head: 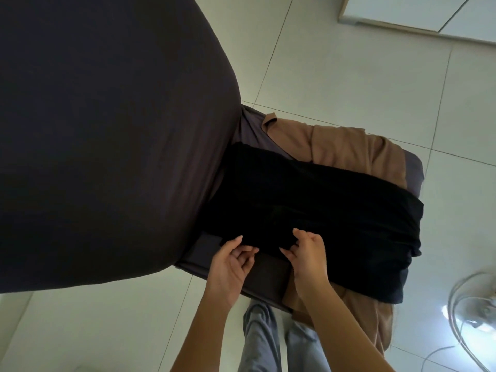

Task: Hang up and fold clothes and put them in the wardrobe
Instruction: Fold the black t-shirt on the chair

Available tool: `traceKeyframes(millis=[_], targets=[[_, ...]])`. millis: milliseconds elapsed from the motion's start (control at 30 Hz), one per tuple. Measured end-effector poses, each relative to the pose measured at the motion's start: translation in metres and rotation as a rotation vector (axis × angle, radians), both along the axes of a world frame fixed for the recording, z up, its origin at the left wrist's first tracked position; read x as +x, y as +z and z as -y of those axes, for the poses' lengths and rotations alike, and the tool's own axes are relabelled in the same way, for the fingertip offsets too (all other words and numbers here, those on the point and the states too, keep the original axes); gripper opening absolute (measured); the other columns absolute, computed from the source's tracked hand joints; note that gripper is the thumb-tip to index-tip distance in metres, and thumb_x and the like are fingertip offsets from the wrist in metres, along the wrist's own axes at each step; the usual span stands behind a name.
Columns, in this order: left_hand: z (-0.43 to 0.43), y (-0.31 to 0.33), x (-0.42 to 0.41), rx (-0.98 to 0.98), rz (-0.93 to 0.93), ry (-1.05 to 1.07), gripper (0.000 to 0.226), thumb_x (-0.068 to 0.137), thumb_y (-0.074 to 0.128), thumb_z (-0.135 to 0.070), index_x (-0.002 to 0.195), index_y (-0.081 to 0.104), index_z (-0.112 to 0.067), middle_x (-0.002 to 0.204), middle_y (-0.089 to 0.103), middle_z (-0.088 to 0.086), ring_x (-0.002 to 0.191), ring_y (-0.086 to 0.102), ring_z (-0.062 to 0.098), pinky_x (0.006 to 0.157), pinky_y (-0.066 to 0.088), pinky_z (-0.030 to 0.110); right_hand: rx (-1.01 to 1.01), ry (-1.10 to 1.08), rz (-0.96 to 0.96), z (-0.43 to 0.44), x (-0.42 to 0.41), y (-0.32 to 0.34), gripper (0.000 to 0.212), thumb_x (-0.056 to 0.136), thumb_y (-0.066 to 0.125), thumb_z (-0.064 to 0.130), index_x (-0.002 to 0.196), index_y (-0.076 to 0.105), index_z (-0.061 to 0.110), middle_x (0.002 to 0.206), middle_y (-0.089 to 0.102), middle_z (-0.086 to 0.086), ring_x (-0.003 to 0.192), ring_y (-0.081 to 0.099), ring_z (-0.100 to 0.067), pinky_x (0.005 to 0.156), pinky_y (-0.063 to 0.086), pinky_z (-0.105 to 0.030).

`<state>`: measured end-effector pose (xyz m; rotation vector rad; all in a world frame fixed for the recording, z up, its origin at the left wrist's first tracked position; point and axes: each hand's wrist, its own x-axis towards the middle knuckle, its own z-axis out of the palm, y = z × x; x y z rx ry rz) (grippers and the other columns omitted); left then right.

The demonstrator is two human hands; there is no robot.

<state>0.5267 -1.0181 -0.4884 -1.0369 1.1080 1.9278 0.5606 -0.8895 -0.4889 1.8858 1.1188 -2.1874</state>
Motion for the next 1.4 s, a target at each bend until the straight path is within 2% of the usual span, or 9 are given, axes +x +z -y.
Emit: traceKeyframes(millis=[133,300,433,533,700,900,1133,1267,1400], targets=[[-0.002,-0.004,0.003,-0.086,-0.067,0.078,0.015,0.092,0.046,-0.014,0.084,0.058,-0.011,0.068,0.061,0.001,0.07,0.06,0.014,0.069,0.042,0.026,0.039,0.074,0.005,0.007,0.013,0.001,0.01,0.095,0.051,0.008,0.091,0.044,0.014,0.085,0.058,-0.006,0.07,0.065,-0.017,0.059,0.051,-0.026],[0.003,-0.011,0.014,-0.082,-0.125,0.194,0.019,0.085,0.04,0.005,0.086,0.058,-0.003,0.078,0.066,0.005,0.079,0.063,0.019,0.071,0.052,0.025,0.111,0.222,0.035,0.01,0.017,-0.001,0.018,0.091,0.06,0.026,0.086,0.052,0.012,0.084,0.065,-0.006,0.075,0.068,-0.016,0.061,0.052,-0.027],[0.004,-0.016,0.02,-0.137,-0.106,0.172,0.032,0.081,0.04,0.017,0.103,0.054,-0.002,0.091,0.065,0.013,0.084,0.064,0.022,0.068,0.057,0.024,-0.078,0.375,0.023,0.011,0.01,0.006,0.033,0.091,0.057,0.039,0.089,0.064,0.007,0.084,0.072,-0.007,0.074,0.068,-0.016,0.063,0.05,-0.026],[0.004,-0.017,0.024,-0.142,-0.089,0.179,0.046,0.08,0.041,0.019,0.119,0.05,-0.003,0.099,0.064,0.017,0.092,0.063,0.027,0.077,0.056,0.029,-0.025,0.444,0.019,0.013,0.011,0.004,0.026,0.089,0.062,0.037,0.083,0.065,0.012,0.081,0.071,-0.001,0.074,0.068,-0.011,0.059,0.047,-0.021],[0.008,-0.015,0.03,-0.084,-0.047,0.194,0.035,0.085,0.047,0.003,0.119,0.056,0.0,0.114,0.064,0.018,0.1,0.065,0.026,0.084,0.054,0.03,0.033,0.482,0.026,0.011,0.013,-0.004,0.016,0.088,0.065,0.025,0.076,0.065,0.014,0.073,0.07,0.002,0.062,0.063,-0.004,0.049,0.044,-0.012],[0.007,-0.014,0.035,-0.232,-0.075,0.182,0.031,0.093,0.053,-0.012,0.123,0.057,-0.005,0.113,0.068,0.014,0.104,0.066,0.024,0.081,0.055,0.031,0.047,0.452,-0.053,0.015,0.024,-0.005,0.018,0.086,0.067,0.019,0.073,0.058,0.01,0.083,0.07,-0.004,0.086,0.067,-0.015,0.066,0.051,-0.021],[0.006,-0.006,0.039,-0.368,-0.124,0.153,0.031,0.095,0.052,-0.019,0.125,0.054,-0.011,0.105,0.068,0.012,0.08,0.071,0.016,0.06,0.057,0.023,0.066,0.299,-0.075,0.02,0.04,-0.005,0.018,0.088,0.064,0.013,0.074,0.053,0.01,0.086,0.067,-0.009,0.091,0.065,-0.017,0.078,0.054,-0.03],[0.005,-0.002,0.04,-0.366,-0.122,0.147,0.036,0.095,0.052,-0.02,0.129,0.051,-0.008,0.089,0.066,0.008,0.058,0.063,0.011,0.053,0.054,0.019,-0.019,0.195,-0.036,0.022,0.04,-0.006,0.021,0.085,0.068,0.02,0.094,0.052,0.009,0.094,0.066,-0.007,0.092,0.066,-0.017,0.083,0.055,-0.031],[0.006,0.005,0.044,-0.358,-0.139,0.131,0.035,0.095,0.052,-0.019,0.128,0.052,-0.009,0.091,0.068,0.008,0.058,0.067,0.01,0.052,0.053,0.018,-0.143,0.133,-0.045,0.016,0.036,-0.003,0.027,0.085,0.069,0.016,0.105,0.054,0.007,0.103,0.067,-0.01,0.092,0.067,-0.019,0.078,0.053,-0.028]])
